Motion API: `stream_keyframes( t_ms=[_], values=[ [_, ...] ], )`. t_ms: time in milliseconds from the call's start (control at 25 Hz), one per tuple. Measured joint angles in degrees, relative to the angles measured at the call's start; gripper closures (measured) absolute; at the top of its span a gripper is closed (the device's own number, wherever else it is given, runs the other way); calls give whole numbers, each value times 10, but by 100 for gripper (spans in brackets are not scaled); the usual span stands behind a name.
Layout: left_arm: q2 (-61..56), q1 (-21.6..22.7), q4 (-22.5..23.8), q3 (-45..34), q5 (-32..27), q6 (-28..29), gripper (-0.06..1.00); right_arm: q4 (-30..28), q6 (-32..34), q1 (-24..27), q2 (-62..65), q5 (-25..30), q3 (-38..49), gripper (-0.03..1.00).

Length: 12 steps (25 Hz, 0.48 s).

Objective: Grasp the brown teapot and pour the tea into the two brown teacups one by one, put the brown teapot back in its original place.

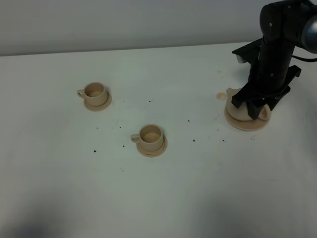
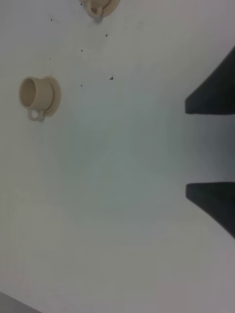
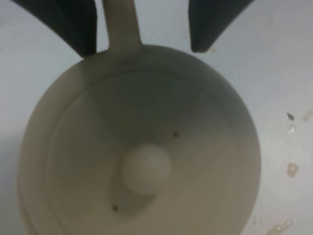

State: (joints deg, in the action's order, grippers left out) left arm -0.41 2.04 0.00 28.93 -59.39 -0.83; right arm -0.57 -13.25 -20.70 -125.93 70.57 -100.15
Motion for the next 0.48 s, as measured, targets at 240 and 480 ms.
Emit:
stream_keyframes(
  t_ms=[240,480],
  values=[
    [0,0,0,0,0,0,57,6,16,0,0,-1,26,51],
    [0,0,0,0,0,0,57,6,27,0,-1,-2,34,51]
  ],
)
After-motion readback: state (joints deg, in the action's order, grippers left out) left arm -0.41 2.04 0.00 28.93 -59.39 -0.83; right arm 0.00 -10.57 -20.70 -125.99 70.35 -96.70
